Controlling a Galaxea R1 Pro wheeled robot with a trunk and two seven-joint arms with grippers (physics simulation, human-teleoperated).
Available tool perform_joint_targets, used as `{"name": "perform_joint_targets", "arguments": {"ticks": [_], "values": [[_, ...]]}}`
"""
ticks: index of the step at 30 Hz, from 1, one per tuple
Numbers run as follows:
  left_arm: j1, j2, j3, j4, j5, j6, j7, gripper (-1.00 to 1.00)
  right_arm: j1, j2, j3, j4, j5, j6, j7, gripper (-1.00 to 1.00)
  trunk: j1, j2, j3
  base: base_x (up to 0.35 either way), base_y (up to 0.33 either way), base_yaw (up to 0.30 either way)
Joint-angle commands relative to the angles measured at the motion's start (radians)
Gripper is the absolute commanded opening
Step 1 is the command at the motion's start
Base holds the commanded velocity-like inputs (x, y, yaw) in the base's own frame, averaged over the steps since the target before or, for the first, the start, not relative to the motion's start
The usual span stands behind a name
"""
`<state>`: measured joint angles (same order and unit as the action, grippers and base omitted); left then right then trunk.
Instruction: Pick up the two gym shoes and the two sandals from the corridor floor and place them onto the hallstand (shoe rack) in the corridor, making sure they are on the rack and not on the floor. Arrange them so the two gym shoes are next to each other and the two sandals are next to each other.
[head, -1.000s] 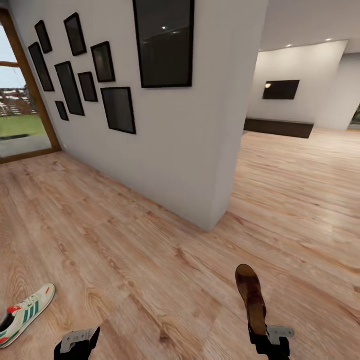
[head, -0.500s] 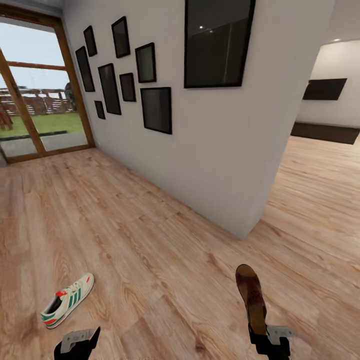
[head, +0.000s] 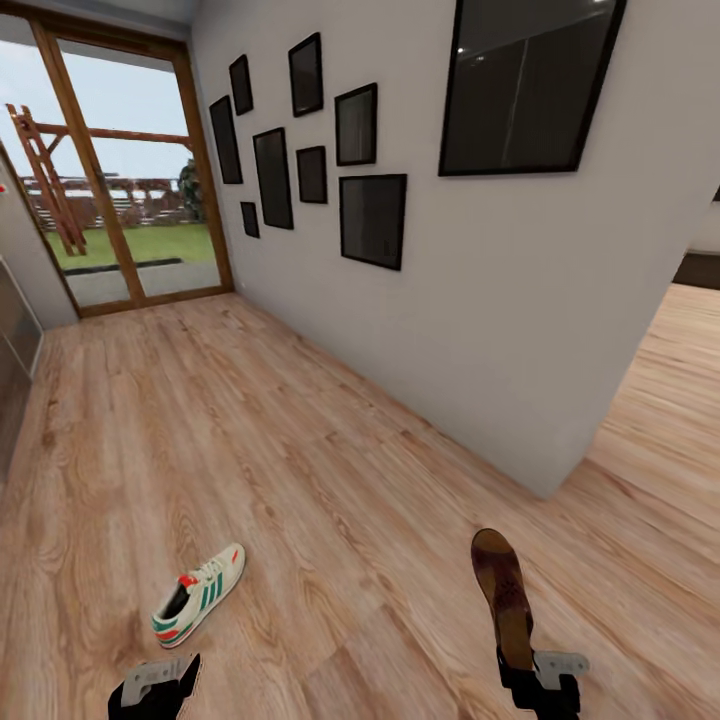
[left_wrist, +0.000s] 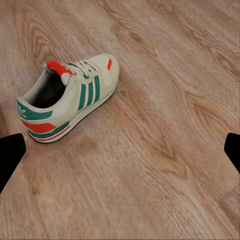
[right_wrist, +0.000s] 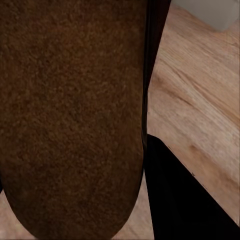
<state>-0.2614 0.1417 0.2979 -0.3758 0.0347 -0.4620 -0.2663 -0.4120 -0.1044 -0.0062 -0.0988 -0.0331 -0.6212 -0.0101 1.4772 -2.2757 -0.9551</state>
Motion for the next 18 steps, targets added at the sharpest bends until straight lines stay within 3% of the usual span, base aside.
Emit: {"name": "perform_joint_targets", "arguments": {"ticks": [1,12,18], "values": [[-0.001,-0.001,0.006,0.002,0.004,-0.001,-0.010,1.00,-0.001,-0.001,0.000,0.001,-0.007,-0.003,0.001,-1.00,0.000,0.000,-0.001,0.169,0.307,0.011],[-0.001,-0.001,0.006,0.002,0.004,-0.001,-0.010,1.00,-0.001,0.000,0.000,0.001,-0.008,-0.003,0.000,-1.00,0.000,0.000,-0.001,0.169,0.307,0.010],[-0.001,-0.001,0.006,0.002,0.004,-0.001,-0.010,1.00,-0.001,0.000,0.000,0.000,-0.008,-0.003,0.000,-1.00,0.000,0.000,-0.001,0.172,0.307,0.190]]}}
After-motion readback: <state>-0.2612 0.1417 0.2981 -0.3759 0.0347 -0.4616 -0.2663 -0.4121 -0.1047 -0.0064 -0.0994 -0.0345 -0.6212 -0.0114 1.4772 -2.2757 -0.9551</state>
